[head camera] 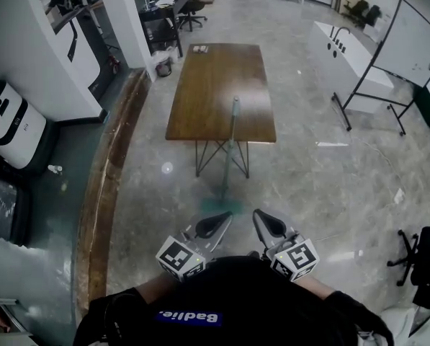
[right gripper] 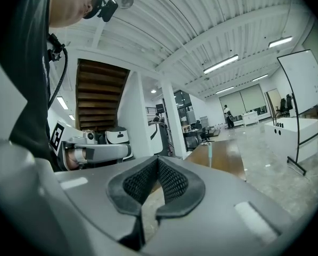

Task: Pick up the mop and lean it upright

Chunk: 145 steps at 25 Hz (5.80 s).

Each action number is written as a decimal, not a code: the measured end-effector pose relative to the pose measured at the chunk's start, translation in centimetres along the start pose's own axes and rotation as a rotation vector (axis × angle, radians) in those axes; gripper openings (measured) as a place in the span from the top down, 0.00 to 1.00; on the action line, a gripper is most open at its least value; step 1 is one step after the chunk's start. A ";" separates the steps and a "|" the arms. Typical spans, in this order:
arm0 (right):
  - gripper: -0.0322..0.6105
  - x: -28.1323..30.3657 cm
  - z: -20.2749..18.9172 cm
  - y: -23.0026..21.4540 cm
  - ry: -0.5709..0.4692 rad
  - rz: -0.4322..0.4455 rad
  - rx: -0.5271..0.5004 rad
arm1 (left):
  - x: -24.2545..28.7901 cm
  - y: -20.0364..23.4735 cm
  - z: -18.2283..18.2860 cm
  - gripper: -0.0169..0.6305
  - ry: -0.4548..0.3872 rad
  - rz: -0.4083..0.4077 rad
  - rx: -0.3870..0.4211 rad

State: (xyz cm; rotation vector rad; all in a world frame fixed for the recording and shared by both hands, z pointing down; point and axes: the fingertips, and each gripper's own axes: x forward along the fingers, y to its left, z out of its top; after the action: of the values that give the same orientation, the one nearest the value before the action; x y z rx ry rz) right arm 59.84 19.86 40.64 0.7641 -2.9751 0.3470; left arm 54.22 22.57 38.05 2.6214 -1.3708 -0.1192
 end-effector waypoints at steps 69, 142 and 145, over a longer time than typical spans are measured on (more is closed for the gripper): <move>0.94 18.0 3.8 -15.3 0.053 -0.233 0.006 | 14.3 25.5 2.3 0.94 0.069 -0.057 0.018; 0.94 12.4 3.0 -27.8 0.152 -0.293 0.042 | 30.3 38.7 -16.9 0.57 0.547 0.165 0.030; 0.94 11.9 3.0 -27.9 0.156 -0.304 0.048 | 30.8 39.4 -18.0 0.57 0.564 0.181 0.013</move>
State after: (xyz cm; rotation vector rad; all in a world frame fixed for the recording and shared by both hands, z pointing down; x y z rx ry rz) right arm 62.85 -10.27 44.62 1.1183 -2.6614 0.4368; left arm 42.84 -22.52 63.83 2.2601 -1.3733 0.6046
